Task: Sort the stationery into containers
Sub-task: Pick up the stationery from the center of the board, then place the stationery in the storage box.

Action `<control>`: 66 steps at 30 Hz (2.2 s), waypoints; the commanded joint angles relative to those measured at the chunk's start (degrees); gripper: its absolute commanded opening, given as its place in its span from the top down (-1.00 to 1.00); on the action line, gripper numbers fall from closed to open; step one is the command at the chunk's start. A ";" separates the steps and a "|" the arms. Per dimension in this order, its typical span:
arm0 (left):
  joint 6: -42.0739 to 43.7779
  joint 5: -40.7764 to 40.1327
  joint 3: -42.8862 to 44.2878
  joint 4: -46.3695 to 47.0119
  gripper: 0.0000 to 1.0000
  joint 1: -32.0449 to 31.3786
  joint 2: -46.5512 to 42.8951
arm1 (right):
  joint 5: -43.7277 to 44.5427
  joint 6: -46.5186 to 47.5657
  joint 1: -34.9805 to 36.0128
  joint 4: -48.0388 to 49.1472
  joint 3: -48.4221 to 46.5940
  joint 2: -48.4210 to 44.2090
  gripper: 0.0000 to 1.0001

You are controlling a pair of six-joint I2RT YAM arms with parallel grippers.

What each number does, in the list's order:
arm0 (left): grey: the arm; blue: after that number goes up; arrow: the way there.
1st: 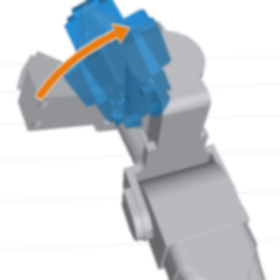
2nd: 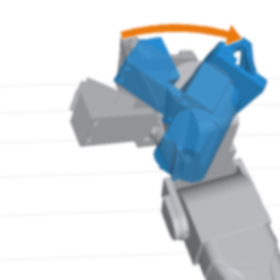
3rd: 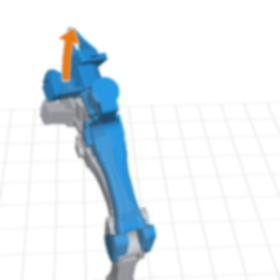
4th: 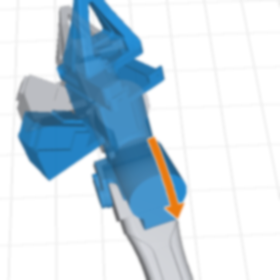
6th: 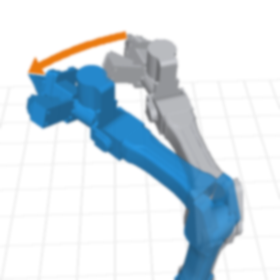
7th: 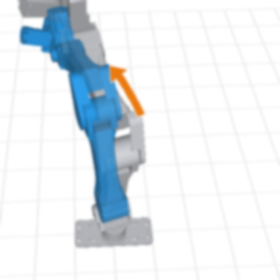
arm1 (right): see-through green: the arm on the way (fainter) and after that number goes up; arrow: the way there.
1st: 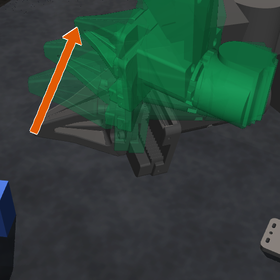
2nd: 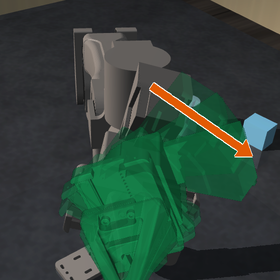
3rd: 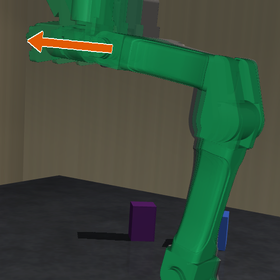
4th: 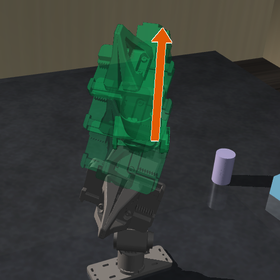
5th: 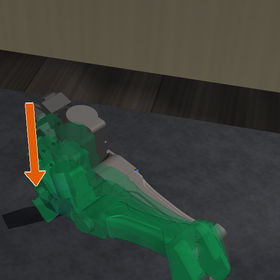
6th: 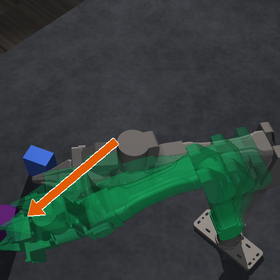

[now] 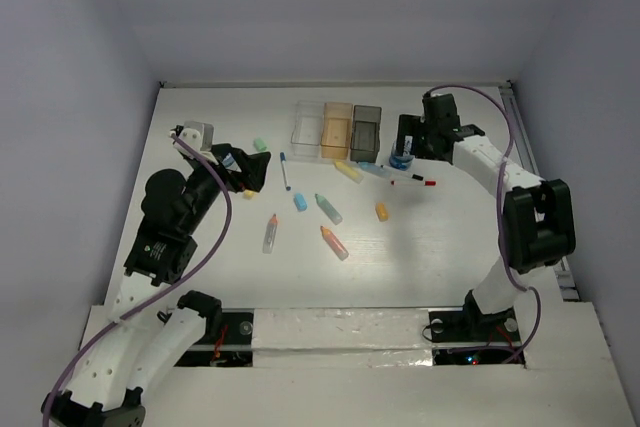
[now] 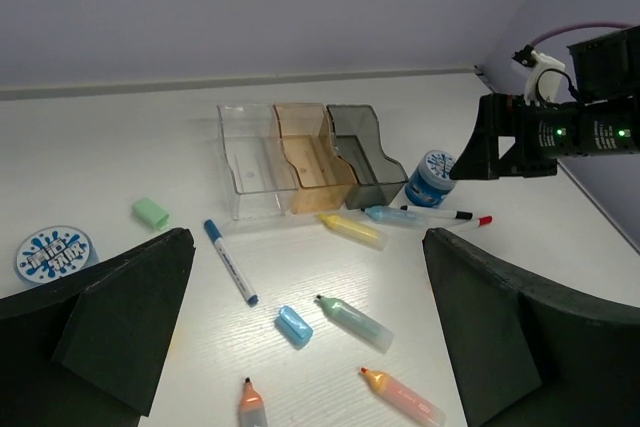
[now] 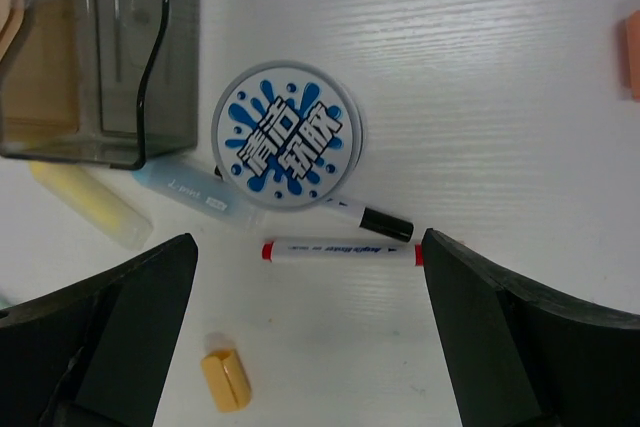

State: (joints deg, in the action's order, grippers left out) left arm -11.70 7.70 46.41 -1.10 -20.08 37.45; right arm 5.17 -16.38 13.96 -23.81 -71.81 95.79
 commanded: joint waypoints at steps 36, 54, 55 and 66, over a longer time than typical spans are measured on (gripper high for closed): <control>1.16 -2.08 -0.36 1.72 -0.98 -0.32 1.48 | 4.24 5.31 1.51 -0.62 -26.44 13.02 0.29; 0.28 -5.15 -0.27 1.46 -0.98 -0.32 2.54 | -1.92 6.36 6.70 -1.14 -50.35 28.48 0.31; 0.28 -5.24 -0.27 1.46 -0.98 -0.32 2.54 | -1.83 6.54 6.70 -1.50 -51.05 29.88 0.31; -0.25 -6.47 -0.18 1.37 -0.98 -0.32 3.33 | 1.07 7.94 6.70 -2.64 -54.40 34.38 0.31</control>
State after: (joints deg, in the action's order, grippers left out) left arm -11.44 1.93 46.39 -1.23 -20.16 40.77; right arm 4.86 -9.78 20.97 -29.26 -122.04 130.98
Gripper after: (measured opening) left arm 0.990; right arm 0.703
